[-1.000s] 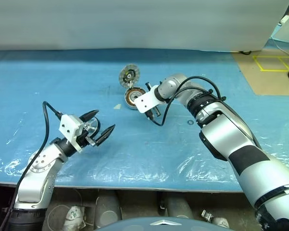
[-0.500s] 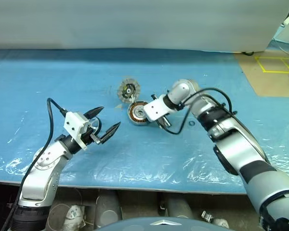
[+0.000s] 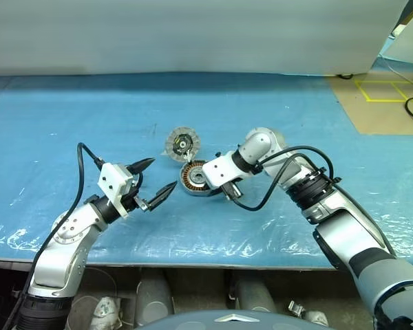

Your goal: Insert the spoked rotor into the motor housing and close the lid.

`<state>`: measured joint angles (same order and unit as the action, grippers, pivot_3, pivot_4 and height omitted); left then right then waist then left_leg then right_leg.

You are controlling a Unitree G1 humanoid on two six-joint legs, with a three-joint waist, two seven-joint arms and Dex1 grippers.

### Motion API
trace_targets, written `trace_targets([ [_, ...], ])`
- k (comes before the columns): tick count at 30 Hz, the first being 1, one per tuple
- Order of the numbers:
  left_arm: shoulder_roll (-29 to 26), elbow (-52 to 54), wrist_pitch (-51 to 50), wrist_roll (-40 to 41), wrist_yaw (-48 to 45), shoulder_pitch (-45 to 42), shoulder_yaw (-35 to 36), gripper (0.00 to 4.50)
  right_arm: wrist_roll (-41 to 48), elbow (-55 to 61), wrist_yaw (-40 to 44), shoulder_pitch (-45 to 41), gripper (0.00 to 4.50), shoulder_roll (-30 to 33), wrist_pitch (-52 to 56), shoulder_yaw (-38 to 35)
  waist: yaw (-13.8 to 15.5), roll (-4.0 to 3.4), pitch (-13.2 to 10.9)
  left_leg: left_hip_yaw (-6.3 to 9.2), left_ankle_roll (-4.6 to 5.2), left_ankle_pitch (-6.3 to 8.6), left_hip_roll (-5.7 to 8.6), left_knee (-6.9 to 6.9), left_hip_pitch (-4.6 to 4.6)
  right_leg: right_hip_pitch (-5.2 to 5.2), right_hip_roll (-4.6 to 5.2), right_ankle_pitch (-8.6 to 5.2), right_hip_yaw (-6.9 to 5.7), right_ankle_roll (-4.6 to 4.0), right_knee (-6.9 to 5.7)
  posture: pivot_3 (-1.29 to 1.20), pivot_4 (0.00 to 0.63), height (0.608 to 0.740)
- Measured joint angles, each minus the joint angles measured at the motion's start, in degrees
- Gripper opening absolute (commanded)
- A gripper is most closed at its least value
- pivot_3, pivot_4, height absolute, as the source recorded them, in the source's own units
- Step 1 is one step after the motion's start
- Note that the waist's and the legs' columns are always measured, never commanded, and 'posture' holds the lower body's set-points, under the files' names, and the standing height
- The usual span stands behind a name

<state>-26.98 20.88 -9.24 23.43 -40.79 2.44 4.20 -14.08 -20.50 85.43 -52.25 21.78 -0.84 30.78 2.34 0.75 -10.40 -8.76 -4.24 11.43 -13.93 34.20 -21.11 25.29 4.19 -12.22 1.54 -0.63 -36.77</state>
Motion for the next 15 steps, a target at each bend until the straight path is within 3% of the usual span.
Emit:
trace_targets([
  [10, 0.2, -0.1, 0.0, 0.0, -1.5, -1.6, -3.8, 4.5, 13.4, 7.5, 0.0, -0.7, 1.99, 5.8, 14.0, -12.1, 0.6, 0.0, 0.0, 0.01, 0.0, -0.01, 0.01, -0.02, -0.07, -0.01, 0.0, 0.0, 0.02, 0.0, 0.11, 0.0, 0.15, 0.74],
  [15, 0.1, -0.9, 0.0, -0.8, -3.0, -2.0, -5.5, 4.5, 15.8, 12.4, -10.9, 8.5, 1.99, 8.1, 18.9, -19.9, 0.6, 0.01, 0.0, 0.0, -0.18, -0.11, 0.05, -0.03, -0.03, -0.03, 0.01, 0.0, 0.09, 0.01, 0.12, 0.0, 0.15, 0.74],
])
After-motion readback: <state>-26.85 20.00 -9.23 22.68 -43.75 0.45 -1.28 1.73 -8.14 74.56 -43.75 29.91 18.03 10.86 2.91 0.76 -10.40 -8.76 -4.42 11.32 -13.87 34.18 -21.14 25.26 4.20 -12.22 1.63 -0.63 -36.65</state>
